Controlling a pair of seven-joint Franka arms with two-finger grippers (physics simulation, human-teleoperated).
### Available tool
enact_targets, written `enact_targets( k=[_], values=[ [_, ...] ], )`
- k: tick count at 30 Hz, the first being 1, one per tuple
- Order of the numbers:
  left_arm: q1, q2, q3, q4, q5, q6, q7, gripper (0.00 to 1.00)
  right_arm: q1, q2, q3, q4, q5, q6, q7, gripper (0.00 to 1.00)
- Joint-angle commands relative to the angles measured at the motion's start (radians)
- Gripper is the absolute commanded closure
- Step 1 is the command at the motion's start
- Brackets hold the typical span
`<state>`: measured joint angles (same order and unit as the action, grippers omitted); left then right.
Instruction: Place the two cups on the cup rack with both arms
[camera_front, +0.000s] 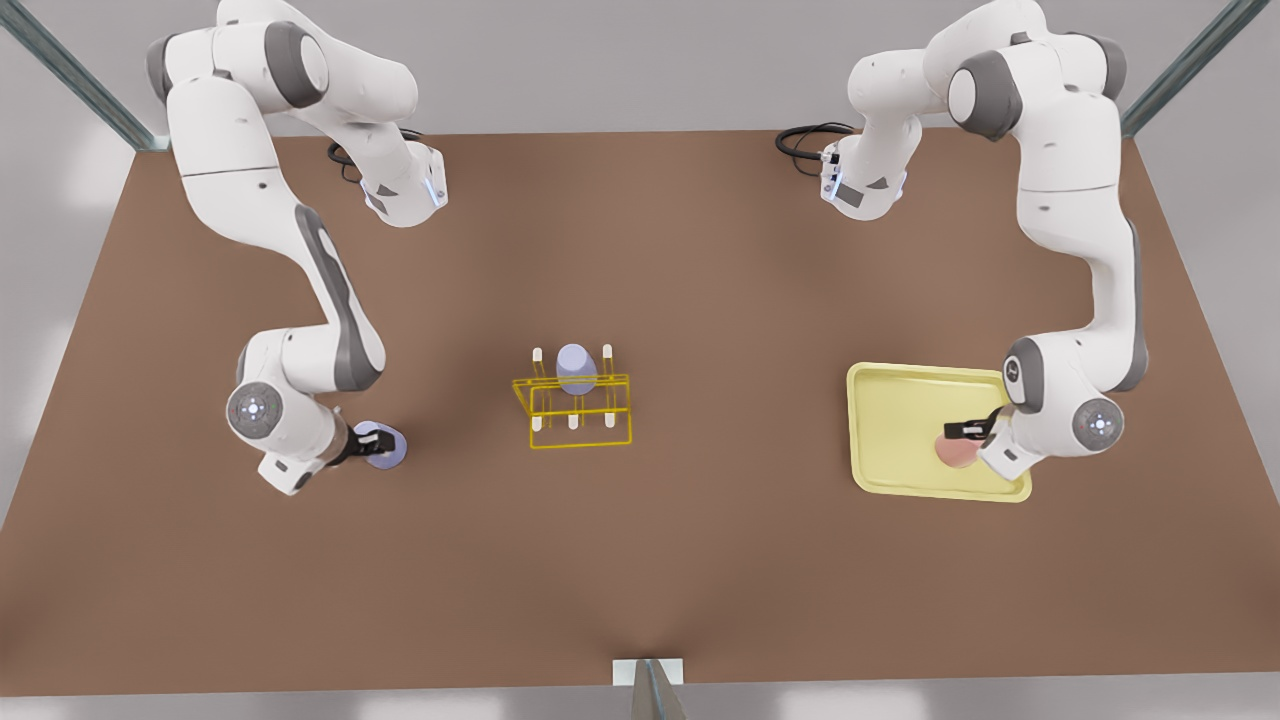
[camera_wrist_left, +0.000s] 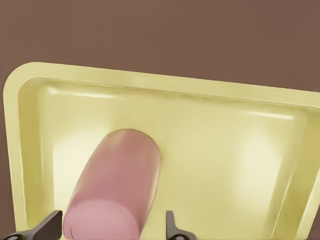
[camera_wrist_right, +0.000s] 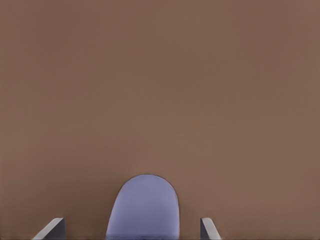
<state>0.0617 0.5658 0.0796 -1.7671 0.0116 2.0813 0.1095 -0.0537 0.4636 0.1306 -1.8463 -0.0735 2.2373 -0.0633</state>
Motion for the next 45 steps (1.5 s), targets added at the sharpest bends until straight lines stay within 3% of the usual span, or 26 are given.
enact_targets(
  k=[1, 11, 12, 15, 30, 31, 32, 34, 39, 42, 45],
  values=[
    [0.0, 0.002, 0.0, -0.011, -0.001, 0.072, 0.047, 0.0, 0.002, -0.013, 0.001, -0.036, 0.008, 0.084, 0.017, 0.0],
    [0.001, 0.025, 0.0, -0.015, -0.001, 0.089, 0.05, 0.0, -0.014, -0.007, 0.001, -0.157, 0.008, 0.234, -0.018, 0.0],
    [0.0, 0.026, 0.0, -0.014, -0.001, 0.086, 0.048, 0.1, -0.014, -0.005, 0.001, -0.16, 0.008, 0.243, -0.018, 0.0],
    [0.0, 0.026, 0.0, -0.014, 0.001, 0.071, 0.05, 0.15, -0.015, 0.0, 0.001, -0.183, 0.008, 0.268, -0.02, 0.0],
    [-0.017, 0.014, 0.002, 0.005, 0.002, -0.01, 0.012, 0.18, -0.025, 0.007, 0.001, -0.24, 0.006, 0.328, -0.033, 0.0],
    [-0.019, 0.014, 0.0, 0.005, 0.002, -0.013, -0.01, 0.18, -0.025, 0.007, 0.001, -0.241, 0.006, 0.328, -0.033, 0.04],
    [-0.019, 0.014, -0.004, 0.009, 0.001, -0.05, -0.021, 0.18, -0.025, 0.007, 0.001, -0.24, 0.008, 0.328, -0.033, 0.16],
    [-0.019, 0.013, -0.009, 0.04, -0.002, -0.104, -0.022, 0.18, -0.026, 0.007, 0.0, -0.24, 0.006, 0.328, -0.033, 0.21],
    [-0.02, 0.002, -0.106, 0.129, -0.004, -0.184, -0.151, 0.18, -0.034, 0.001, 0.001, -0.229, 0.006, 0.337, -0.033, 0.26],
    [-0.026, 0.008, -0.279, 0.256, 0.001, -0.319, -0.51, 0.18, -0.038, -0.014, 0.007, -0.226, 0.006, 0.341, -0.046, 0.26],
    [-0.026, 0.065, -0.431, 0.36, -0.004, -0.32, -0.769, 0.18, -0.037, -0.06, 0.044, -0.225, 0.035, 0.332, -0.044, 0.26]
  ],
)
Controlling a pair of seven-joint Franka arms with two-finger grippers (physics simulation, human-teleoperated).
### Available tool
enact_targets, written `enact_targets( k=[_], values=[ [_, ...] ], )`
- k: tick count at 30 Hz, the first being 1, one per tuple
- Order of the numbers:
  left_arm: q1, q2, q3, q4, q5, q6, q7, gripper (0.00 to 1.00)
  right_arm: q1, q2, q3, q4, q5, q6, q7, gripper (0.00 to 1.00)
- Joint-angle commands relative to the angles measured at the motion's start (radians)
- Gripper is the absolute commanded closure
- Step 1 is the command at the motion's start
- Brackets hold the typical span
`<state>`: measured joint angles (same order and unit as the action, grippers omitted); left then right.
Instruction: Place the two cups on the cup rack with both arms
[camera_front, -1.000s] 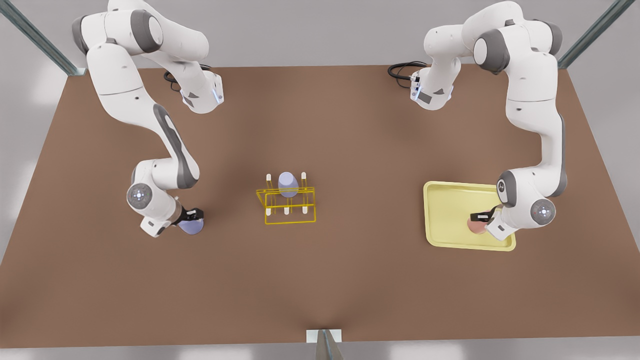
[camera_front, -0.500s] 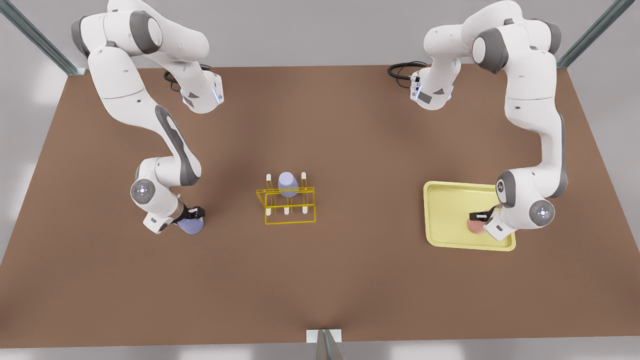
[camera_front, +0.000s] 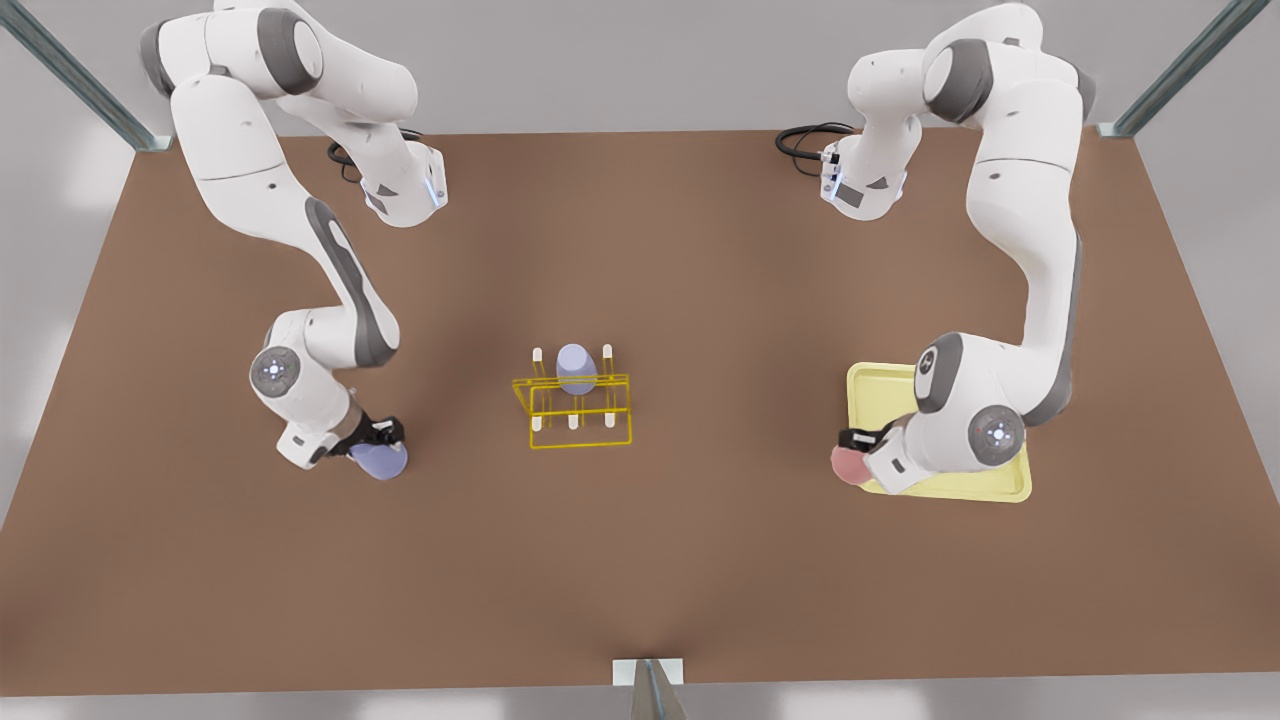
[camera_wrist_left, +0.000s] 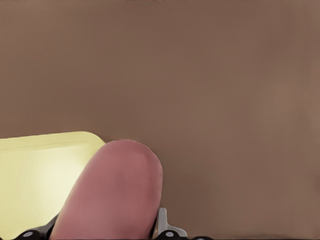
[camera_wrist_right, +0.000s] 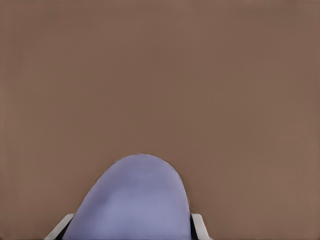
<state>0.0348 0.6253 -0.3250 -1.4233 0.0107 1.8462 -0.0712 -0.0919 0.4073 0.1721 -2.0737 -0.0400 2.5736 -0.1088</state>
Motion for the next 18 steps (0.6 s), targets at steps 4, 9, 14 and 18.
enact_targets(
  k=[4, 9, 14, 18],
  values=[
    [-0.049, 0.094, -0.129, 0.122, -0.011, 0.039, -0.803, 0.18, 0.012, -0.079, 0.104, 0.014, 0.219, -0.099, 0.018, 0.26],
    [-0.254, 0.218, -0.137, 0.389, -0.017, 0.05, -1.056, 0.18, 0.118, -0.073, 0.138, 0.101, 0.307, -0.151, 0.202, 0.26],
    [-0.299, 0.26, -0.177, 0.394, -0.023, 0.165, -1.099, 0.18, 0.162, -0.065, 0.139, 0.142, 0.368, -0.151, 0.215, 0.26],
    [-0.362, 0.277, -0.184, 0.394, -0.023, 0.194, -1.115, 0.18, 0.159, -0.065, 0.141, 0.179, 0.368, -0.184, 0.216, 0.26]
  ],
)
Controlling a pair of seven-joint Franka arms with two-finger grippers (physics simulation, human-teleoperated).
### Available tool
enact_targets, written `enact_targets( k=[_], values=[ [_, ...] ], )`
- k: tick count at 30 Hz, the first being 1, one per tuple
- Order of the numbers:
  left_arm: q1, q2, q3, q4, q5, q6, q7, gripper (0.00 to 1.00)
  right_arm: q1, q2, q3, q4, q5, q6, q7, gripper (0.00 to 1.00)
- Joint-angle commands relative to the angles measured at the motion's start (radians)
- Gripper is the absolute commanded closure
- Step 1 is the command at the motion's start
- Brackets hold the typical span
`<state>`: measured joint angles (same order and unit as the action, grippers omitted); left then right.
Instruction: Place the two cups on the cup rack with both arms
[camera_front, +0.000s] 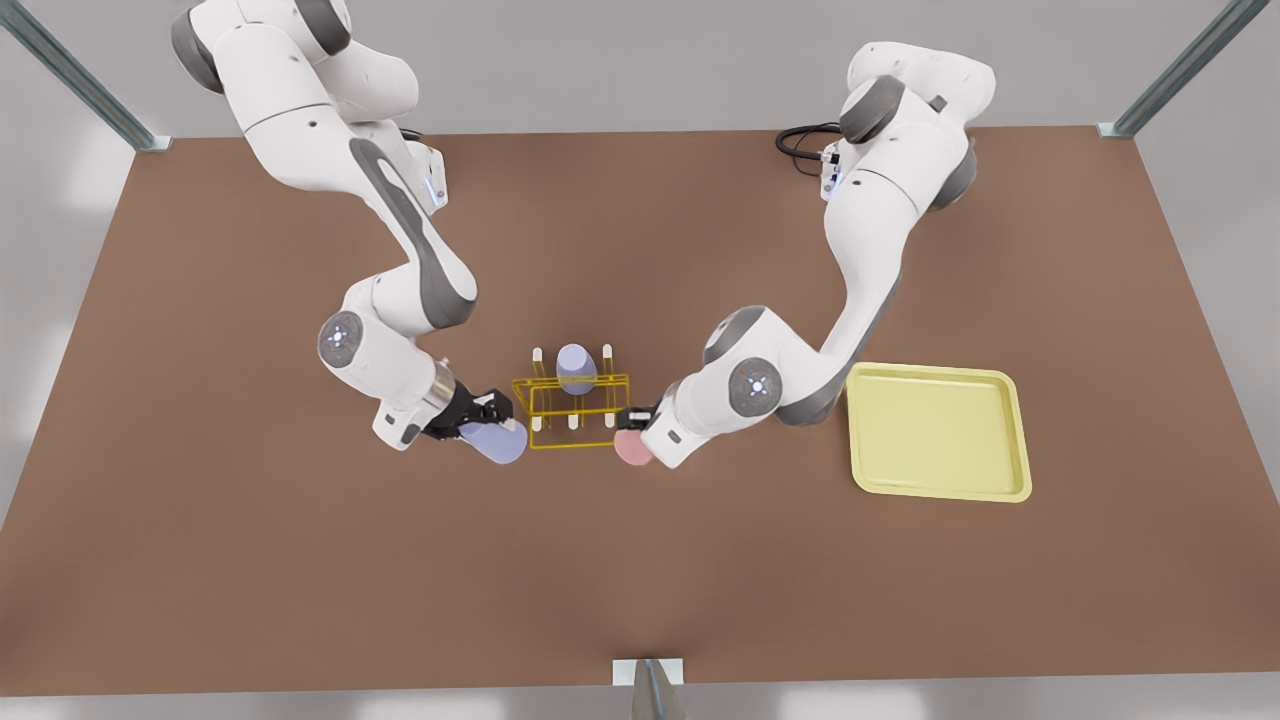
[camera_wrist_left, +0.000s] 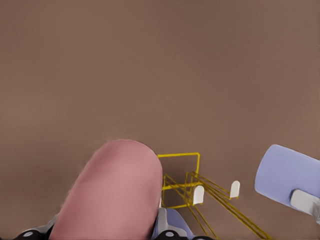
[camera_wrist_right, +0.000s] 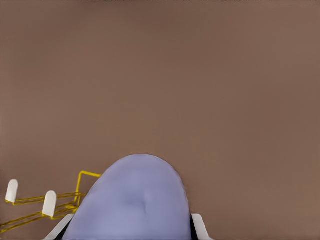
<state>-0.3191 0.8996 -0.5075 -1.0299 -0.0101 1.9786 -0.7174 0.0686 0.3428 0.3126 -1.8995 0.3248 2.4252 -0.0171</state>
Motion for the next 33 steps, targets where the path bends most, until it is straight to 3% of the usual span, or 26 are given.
enact_targets(
  k=[1, 9, 10, 11, 15, 17, 20, 21, 22, 23, 24, 33],
  values=[
    [-0.021, 0.004, -0.002, 0.001, -0.002, 0.068, -0.473, 0.18, -0.001, -0.001, 0.0, 0.008, 0.003, -0.035, 0.124, 0.26],
    [-0.081, 0.038, 0.006, -0.004, 0.038, 0.049, -0.499, 0.16, 0.025, -0.001, 0.033, 0.002, 0.048, -0.038, 0.128, 0.26],
    [-0.087, 0.041, 0.007, -0.004, 0.038, 0.06, -0.501, 0.13, 0.028, 0.001, 0.033, -0.007, 0.048, -0.04, 0.138, 0.26],
    [-0.087, 0.042, 0.007, -0.006, 0.062, 0.06, -0.497, 0.0, 0.033, 0.001, 0.031, -0.015, 0.048, -0.041, 0.14, 0.26],
    [-0.074, 0.029, 0.009, -0.004, 0.081, 0.023, -0.493, 0.0, 0.036, 0.022, 0.031, -0.027, 0.048, -0.049, 0.134, 0.26],
    [0.12, -0.113, -0.006, 0.005, 0.116, -0.351, -0.282, 0.0, 0.042, 0.044, 0.031, -0.024, 0.046, -0.049, 0.134, 0.26],
    [0.347, -0.252, -0.003, 0.014, 0.18, -0.587, 0.206, 0.0, 0.046, 0.058, 0.031, -0.02, 0.046, -0.048, 0.134, 0.24],
    [0.394, -0.268, -0.009, 0.014, 0.226, -0.659, 0.357, 0.0, 0.046, 0.062, 0.031, -0.016, 0.046, -0.048, 0.132, 0.0],
    [0.384, -0.347, 0.049, -0.018, 0.291, -0.684, 0.554, 0.0, 0.046, 0.064, 0.031, -0.015, 0.046, -0.048, 0.134, 0.0],
    [0.278, -0.571, 0.283, -0.31, 0.239, -0.514, 0.716, 0.0, 0.046, 0.065, 0.031, -0.015, 0.046, -0.048, 0.134, 0.0],
    [0.255, -0.62, 0.3, -0.386, 0.205, -0.469, 0.707, 0.0, 0.046, 0.065, 0.031, -0.015, 0.046, -0.048, 0.134, 0.0],
    [0.281, -0.59, 0.297, -0.343, 0.136, -0.552, 0.701, 0.0, 0.063, 0.055, 0.03, -0.058, 0.036, -0.034, 0.134, 0.0]
  ],
)
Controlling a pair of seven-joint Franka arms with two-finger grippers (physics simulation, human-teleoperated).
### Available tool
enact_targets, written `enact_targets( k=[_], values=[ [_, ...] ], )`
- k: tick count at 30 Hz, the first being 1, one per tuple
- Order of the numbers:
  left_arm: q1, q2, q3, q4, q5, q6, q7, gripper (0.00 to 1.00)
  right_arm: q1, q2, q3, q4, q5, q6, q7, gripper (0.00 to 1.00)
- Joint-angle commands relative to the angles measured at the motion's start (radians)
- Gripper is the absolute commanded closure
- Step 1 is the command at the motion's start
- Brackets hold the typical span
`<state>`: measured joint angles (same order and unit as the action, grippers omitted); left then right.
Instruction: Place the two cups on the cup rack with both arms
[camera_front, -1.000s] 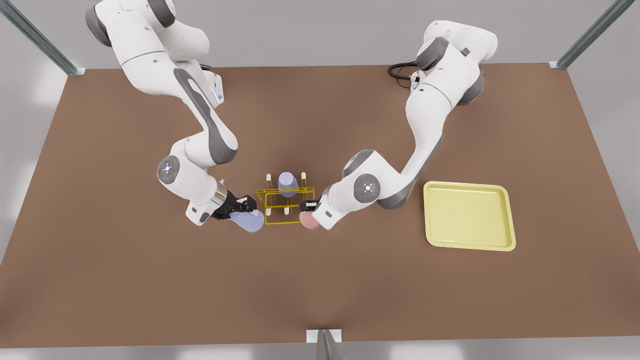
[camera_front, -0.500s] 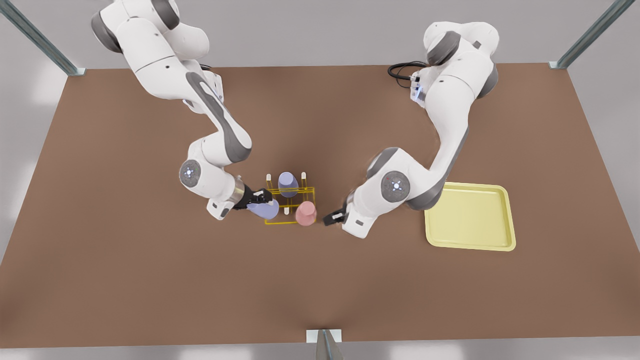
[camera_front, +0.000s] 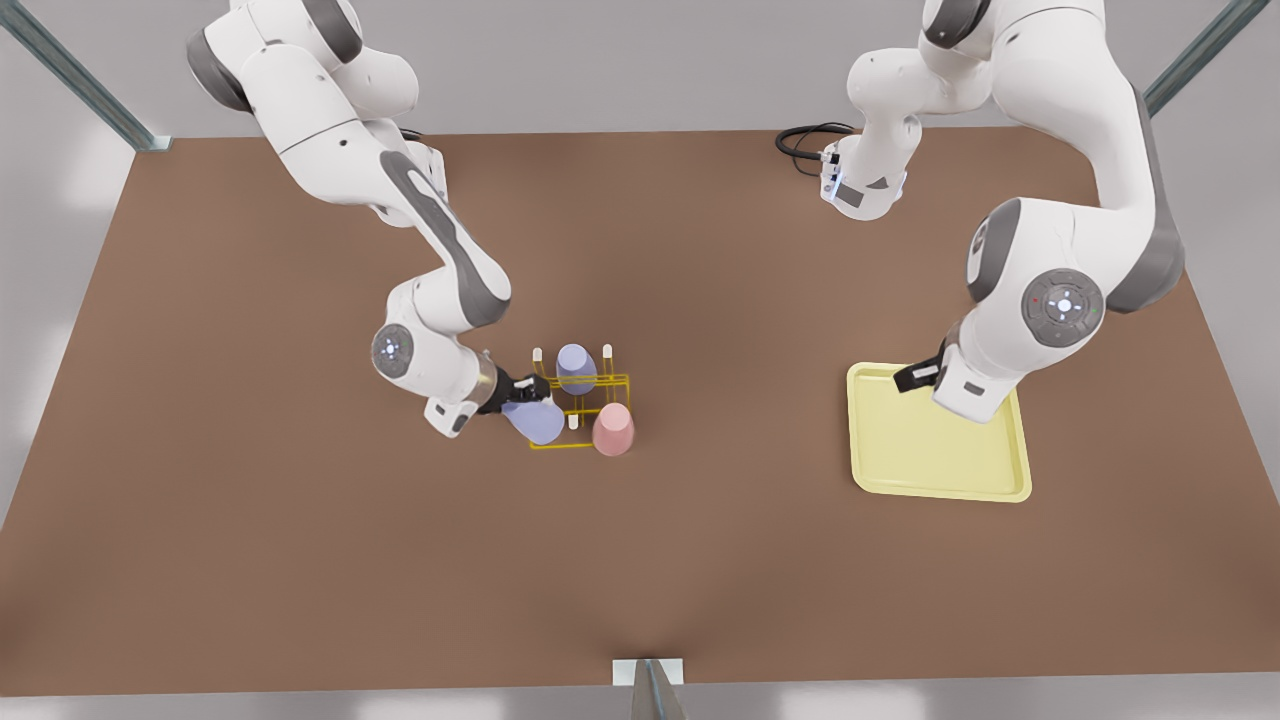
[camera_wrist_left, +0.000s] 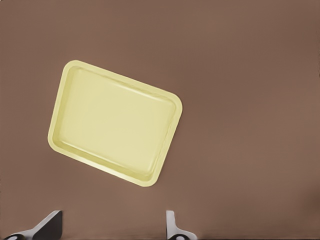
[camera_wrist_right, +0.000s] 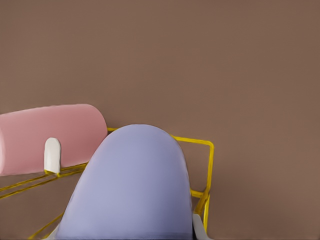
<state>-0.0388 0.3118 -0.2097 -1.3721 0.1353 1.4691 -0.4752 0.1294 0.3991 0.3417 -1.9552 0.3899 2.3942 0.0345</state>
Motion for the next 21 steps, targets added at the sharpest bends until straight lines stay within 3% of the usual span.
enact_targets(
  k=[1, 15, 21],
  values=[
    [0.0, -0.002, -0.001, 0.001, -0.009, -0.043, 0.458, 0.0, 0.003, -0.002, 0.0, -0.007, -0.029, -0.001, 0.082, 0.0],
    [0.004, 0.0, -0.001, -0.001, -0.009, -0.043, 0.46, 0.0, -0.002, 0.0, 0.0, 0.061, -0.029, -0.013, 0.065, 0.0],
    [0.008, 0.001, -0.001, -0.004, -0.009, -0.043, 0.46, 0.0, -0.037, 0.012, -0.009, 0.26, -0.034, -0.223, 0.065, 0.0]
  ],
)
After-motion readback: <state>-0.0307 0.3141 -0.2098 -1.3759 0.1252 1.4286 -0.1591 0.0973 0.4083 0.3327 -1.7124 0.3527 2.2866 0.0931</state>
